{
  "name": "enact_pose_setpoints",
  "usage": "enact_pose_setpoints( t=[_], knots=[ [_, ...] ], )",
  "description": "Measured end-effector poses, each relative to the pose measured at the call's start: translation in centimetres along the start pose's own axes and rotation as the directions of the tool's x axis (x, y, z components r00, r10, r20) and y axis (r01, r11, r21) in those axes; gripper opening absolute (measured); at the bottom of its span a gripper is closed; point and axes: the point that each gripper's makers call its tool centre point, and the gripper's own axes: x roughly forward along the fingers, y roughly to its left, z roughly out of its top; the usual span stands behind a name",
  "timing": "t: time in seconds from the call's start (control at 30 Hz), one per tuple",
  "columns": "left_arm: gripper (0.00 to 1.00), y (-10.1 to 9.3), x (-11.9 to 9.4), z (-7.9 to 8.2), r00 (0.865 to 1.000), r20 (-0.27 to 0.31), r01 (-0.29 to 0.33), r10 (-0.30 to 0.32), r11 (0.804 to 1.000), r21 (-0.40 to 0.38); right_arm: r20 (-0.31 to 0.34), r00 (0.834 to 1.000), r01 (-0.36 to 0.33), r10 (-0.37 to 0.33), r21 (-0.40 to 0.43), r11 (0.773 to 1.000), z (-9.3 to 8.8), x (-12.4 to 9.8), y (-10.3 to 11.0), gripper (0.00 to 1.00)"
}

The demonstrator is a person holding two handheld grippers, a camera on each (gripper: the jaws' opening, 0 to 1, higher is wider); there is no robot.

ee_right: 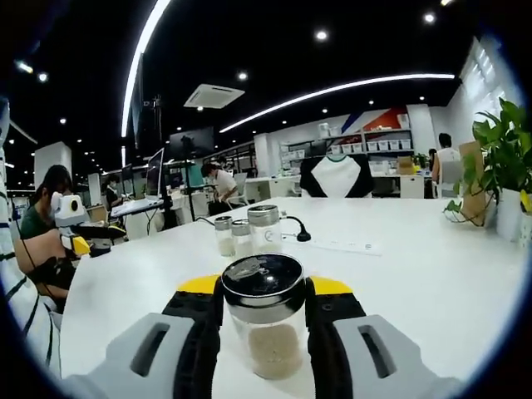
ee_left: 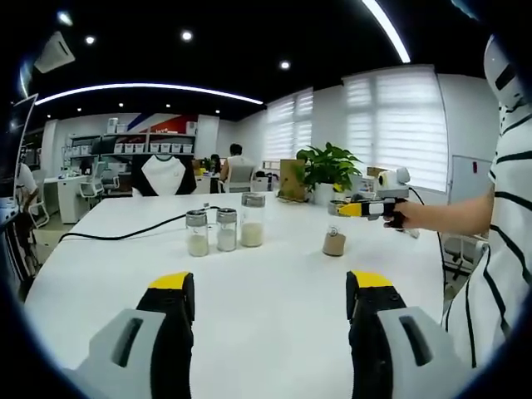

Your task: Rotate the seasoning bottle until the label or dispensing opening points toward the visible target arrow and the bottle remains upright within the marked orientation range

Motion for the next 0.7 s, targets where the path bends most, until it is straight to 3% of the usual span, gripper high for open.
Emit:
enact_pose_setpoints(
  t=[0.37, 0.7],
  knots=[
    [0.77, -0.06, 0.12, 0.04, 1.0, -0.007, 0.003, -0.003, 1.0, 0.008, 0.02, 0.99, -0.14, 0.139, 0.02, 0.99, -0.23, -0.02, 0.57, 0.38],
    [0.78, -0.14, 0.18, 0.25, 1.0, -0.004, 0.002, -0.002, 1.0, 0.013, 0.006, 0.985, -0.173, 0.173, 0.0, 0.985, -0.34, -0.04, 0.66, 0.38]
  ],
)
